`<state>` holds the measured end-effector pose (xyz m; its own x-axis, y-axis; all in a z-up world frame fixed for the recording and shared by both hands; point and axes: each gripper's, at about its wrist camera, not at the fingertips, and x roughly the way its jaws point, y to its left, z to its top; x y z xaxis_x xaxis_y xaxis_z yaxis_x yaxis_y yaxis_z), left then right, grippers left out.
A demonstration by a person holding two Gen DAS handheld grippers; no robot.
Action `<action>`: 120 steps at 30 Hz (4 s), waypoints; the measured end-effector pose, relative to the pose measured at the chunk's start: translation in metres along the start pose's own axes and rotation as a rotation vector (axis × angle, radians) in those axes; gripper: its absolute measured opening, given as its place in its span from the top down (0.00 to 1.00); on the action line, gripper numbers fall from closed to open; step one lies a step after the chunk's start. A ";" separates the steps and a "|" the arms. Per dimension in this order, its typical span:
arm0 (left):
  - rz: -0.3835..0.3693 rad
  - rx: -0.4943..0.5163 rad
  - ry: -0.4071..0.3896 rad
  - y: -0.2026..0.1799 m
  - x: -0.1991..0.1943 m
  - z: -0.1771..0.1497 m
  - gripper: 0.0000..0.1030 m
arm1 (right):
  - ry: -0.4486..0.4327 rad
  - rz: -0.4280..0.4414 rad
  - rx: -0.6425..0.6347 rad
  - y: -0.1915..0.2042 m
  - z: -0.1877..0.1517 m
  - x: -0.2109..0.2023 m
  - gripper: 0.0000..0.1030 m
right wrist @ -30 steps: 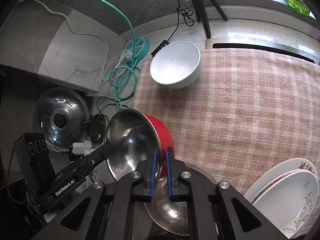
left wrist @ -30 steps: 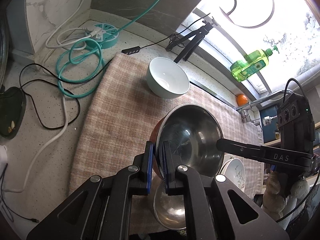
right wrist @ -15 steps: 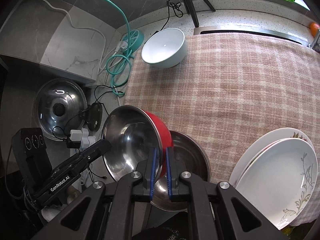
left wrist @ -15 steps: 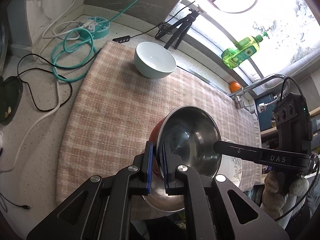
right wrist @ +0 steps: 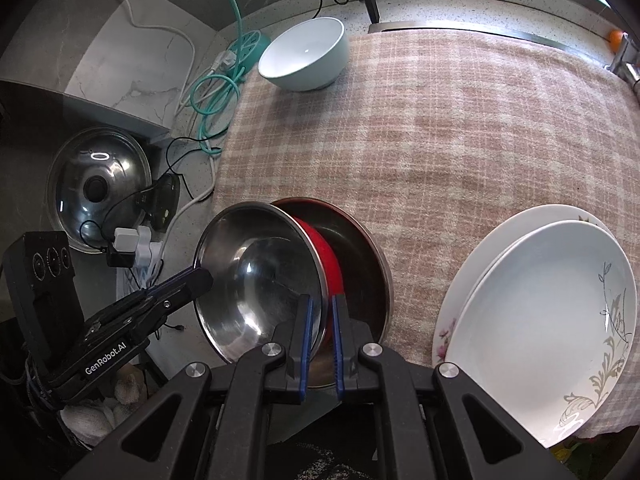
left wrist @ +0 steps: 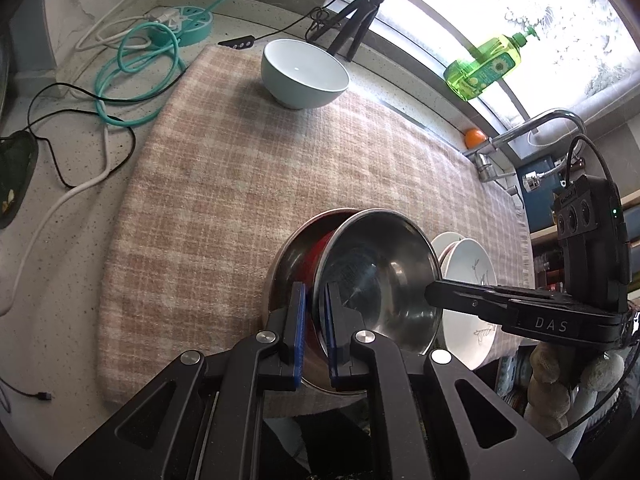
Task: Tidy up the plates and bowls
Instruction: 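Lower the large steel bowl into the red bowl with both grippers, then open both grippers to release the steel bowl and withdraw, then move both grippers toward the rim of the pale teal bowl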
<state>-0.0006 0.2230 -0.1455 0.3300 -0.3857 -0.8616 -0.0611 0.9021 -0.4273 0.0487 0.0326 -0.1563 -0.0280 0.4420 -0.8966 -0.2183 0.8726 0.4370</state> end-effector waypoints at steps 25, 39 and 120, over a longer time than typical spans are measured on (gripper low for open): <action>0.108 0.091 0.069 -0.006 0.030 -0.010 0.93 | 0.030 -0.130 -0.109 0.005 -0.003 0.026 0.92; 0.137 0.115 0.060 -0.009 0.029 -0.008 0.93 | 0.030 -0.146 -0.128 0.007 0.000 0.027 0.89; 0.057 0.032 -0.102 0.041 -0.026 0.141 0.76 | -0.314 0.028 -0.036 0.005 0.121 -0.089 0.82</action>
<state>0.1214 0.2977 -0.1024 0.4216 -0.3137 -0.8508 -0.0527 0.9282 -0.3683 0.1678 0.0222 -0.0654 0.2671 0.5129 -0.8158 -0.2561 0.8539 0.4530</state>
